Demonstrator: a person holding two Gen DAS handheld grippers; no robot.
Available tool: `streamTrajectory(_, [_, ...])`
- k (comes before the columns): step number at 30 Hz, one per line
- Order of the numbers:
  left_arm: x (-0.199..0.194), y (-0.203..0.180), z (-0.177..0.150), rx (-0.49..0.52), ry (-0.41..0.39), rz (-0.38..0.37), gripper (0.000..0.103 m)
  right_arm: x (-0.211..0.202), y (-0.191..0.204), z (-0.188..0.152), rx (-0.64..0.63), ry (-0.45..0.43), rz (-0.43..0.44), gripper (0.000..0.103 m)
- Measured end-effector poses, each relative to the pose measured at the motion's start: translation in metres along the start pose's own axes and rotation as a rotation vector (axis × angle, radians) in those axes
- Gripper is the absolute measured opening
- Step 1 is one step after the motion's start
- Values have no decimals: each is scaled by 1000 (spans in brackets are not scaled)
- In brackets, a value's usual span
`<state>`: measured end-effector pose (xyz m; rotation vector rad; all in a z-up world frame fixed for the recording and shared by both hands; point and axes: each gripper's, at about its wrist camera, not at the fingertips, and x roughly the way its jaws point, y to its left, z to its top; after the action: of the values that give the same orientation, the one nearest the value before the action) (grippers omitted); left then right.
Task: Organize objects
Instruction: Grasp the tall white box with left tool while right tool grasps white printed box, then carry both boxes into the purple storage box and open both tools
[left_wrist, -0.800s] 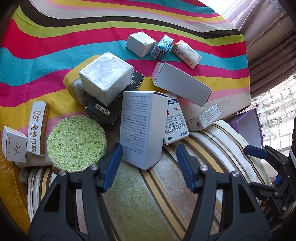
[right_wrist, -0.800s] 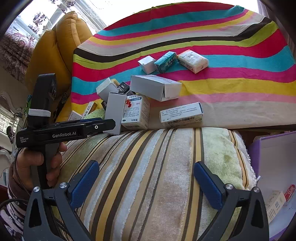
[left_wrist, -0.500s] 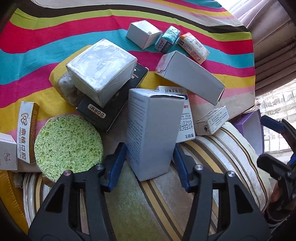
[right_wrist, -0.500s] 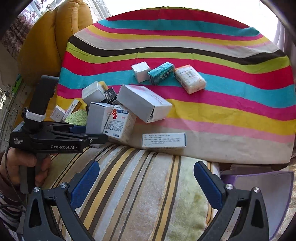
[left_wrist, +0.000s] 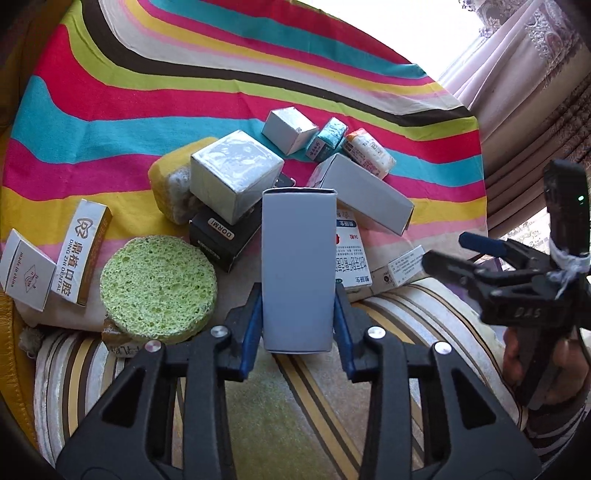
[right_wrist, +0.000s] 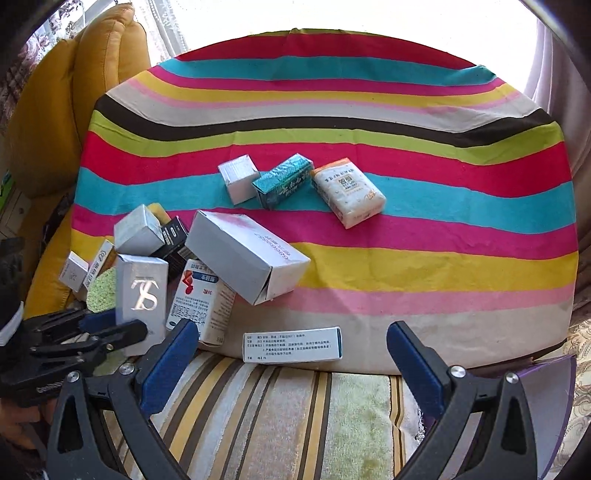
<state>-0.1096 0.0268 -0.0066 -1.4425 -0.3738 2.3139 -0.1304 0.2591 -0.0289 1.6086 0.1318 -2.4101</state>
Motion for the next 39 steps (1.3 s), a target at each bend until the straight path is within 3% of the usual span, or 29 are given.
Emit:
streamTrajectory(7, [2,-12,0,38,-38,-1,40,22,13,-9,-77,30,-76,99])
streamTrajectory(15, [9,-15,0,54,-25,16,40,46,6,-7,-46,75,-37,99])
streamTrajectory(16, [9,-17,0,60,-25,24,40,47,6,-8,-50,77,-36,97])
streamTrajectory(18, [10,-21,0,77,-23,36,40,48,7,-11,-55,80,-43,76])
streamTrajectory(23, [3,-40,7,138,-36,83,40,28,0,-14,-29,8,-18,76])
streamTrajectory(26, [-1,-62,14,193,-50,88,40,5,-11,-15,10,-53,-22,76])
streamTrajectory(31, [6,-114,22,278,-44,36,40,-32,-36,-24,54,-129,-97,76])
streamTrajectory(39, [37,-201,16,409,5,-48,40,-76,-111,-68,173,-190,-225,76])
